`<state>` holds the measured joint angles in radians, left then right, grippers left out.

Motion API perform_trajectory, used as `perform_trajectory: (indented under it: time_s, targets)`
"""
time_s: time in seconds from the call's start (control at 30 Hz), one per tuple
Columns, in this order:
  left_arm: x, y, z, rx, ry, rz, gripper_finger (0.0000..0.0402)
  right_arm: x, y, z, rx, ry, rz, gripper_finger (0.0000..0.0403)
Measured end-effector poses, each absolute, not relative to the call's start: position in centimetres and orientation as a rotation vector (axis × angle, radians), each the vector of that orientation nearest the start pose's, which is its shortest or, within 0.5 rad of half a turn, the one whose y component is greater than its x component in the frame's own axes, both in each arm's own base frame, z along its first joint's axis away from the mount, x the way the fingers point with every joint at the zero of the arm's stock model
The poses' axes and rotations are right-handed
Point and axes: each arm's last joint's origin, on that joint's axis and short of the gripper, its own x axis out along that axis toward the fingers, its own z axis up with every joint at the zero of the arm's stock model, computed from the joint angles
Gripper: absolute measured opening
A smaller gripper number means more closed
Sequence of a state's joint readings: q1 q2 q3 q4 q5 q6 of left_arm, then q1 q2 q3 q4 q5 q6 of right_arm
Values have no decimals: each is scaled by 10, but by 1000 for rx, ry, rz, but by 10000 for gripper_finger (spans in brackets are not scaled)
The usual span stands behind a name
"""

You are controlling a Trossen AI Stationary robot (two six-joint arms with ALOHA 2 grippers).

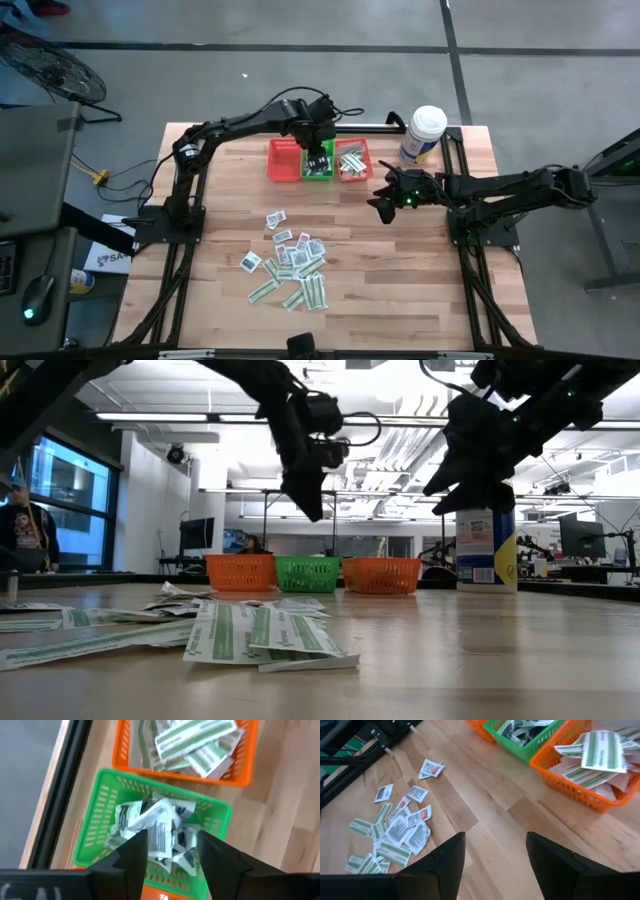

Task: Pick & Place First Aid Supplies
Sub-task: Put the towelette pack into the green bin

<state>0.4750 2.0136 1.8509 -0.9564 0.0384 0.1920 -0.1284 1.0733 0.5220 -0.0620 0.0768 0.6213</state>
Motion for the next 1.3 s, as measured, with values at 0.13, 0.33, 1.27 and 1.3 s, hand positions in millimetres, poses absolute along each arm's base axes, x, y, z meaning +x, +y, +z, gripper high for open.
perform_trajectory:
  time_s: [0.13, 0.33, 1.27, 1.3]
  targets:
    - [383, 187, 277, -130, 1119, 313, 189, 211, -29, 203, 621, 538, -365, 204]
    - [387, 171, 275, -106, 1174, 338, 235, 211, -28, 203, 624, 549, -334, 204]
    - [387, 80, 278, -179, 1381, 291, 240, 213, -9, 203, 611, 598, -173, 204]
    - [387, 76, 280, -175, 1376, 289, 240, 213, -7, 203, 612, 600, -167, 204]
